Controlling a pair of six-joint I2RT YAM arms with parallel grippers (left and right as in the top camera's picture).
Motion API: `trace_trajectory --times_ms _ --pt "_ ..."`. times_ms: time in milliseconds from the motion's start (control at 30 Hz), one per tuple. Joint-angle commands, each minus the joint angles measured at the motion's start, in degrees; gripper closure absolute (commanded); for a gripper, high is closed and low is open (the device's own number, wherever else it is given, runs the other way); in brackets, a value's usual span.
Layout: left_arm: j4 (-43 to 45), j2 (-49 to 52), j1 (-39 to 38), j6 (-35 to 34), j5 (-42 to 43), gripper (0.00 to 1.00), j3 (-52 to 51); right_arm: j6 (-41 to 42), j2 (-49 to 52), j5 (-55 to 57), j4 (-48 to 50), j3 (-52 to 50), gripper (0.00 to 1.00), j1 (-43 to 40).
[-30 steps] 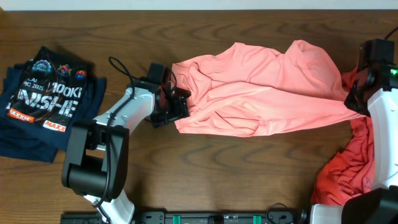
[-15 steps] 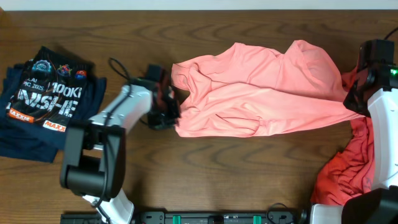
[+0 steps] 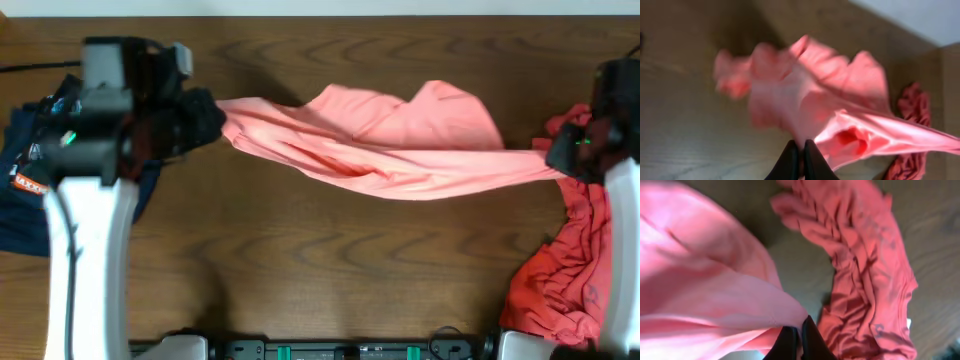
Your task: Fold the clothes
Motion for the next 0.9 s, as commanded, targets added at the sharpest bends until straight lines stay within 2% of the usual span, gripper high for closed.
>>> trace_trajectory --times_ms 0,233,400,633,867 --pt "-1.0 -4.4 3.1 1.1 0.1 0.94 4.7 -2.0 -6.4 -1.3 -0.7 7.1 0.99 -1.5" --pt "-1.2 -10.1 12.3 1.0 3.8 0.94 13.8 -2.0 -13.5 -1.2 0.5 17.9 0.99 -4.9" --pt "-1.4 -9.0 13.4 0.9 6.8 0.94 14.1 -2.0 -15.2 -1.2 0.7 19.8 0.99 -5.2" --pt "0.4 1.4 12.3 1.0 11.6 0.94 14.1 -3.0 -9.3 -5.9 1.7 19.8 0.99 -5.0" --pt "14.9 16.7 6.8 3.1 11.6 0.94 14.1 -4.5 3.4 -12.3 13.0 19.8 0.99 -4.3"
